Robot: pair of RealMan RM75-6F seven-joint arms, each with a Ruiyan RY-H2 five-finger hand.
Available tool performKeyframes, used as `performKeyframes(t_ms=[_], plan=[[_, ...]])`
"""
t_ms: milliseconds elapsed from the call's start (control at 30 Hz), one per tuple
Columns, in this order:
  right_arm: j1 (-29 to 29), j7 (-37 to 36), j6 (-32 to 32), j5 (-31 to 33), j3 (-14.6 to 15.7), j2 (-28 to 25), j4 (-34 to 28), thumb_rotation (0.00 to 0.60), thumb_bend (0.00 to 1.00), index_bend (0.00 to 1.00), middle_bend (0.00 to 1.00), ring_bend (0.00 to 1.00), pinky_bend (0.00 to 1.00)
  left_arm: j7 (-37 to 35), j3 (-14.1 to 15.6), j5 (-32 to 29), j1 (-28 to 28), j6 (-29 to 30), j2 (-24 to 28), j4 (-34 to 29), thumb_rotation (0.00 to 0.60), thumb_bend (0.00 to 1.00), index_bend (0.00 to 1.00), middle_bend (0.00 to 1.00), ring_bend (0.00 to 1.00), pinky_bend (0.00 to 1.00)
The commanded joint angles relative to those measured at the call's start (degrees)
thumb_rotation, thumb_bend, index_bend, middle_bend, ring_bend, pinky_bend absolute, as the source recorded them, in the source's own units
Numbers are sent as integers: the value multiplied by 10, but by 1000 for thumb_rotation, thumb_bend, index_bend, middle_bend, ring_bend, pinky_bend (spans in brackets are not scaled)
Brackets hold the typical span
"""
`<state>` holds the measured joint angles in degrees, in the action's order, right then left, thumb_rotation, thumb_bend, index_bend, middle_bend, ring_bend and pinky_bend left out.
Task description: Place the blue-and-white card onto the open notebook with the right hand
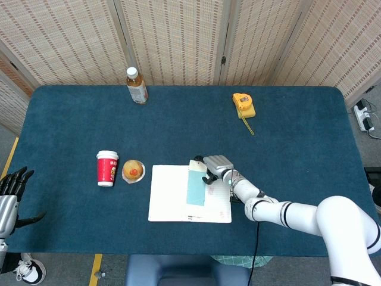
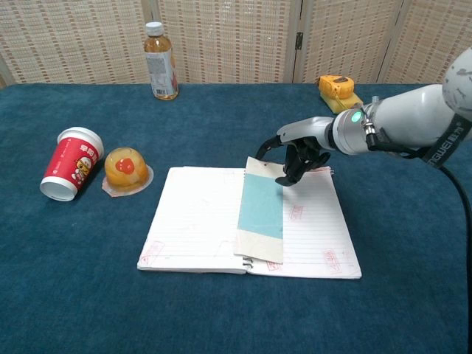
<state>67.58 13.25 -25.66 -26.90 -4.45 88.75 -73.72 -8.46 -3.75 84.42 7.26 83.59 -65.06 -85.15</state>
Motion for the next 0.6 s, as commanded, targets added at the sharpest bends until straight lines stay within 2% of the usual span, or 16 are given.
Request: performKeyframes(t_ms=[33, 367, 600], plan=[[3, -4, 1, -12, 4, -1, -4, 578, 494, 146, 929, 940, 1000, 0, 0, -1, 0, -1, 1, -1, 600, 143, 120, 63, 2, 0], [11, -15, 0, -42, 20, -12, -32, 575, 494, 154, 927, 940, 1000, 5, -3, -6, -1, -1, -1, -2, 600, 143, 120, 63, 7, 0], [11, 6, -52, -48, 50, -29, -68, 575, 495, 155, 925, 939, 1000, 6, -3, -6, 0, -3, -1, 0, 600, 143, 121, 63, 7, 0]])
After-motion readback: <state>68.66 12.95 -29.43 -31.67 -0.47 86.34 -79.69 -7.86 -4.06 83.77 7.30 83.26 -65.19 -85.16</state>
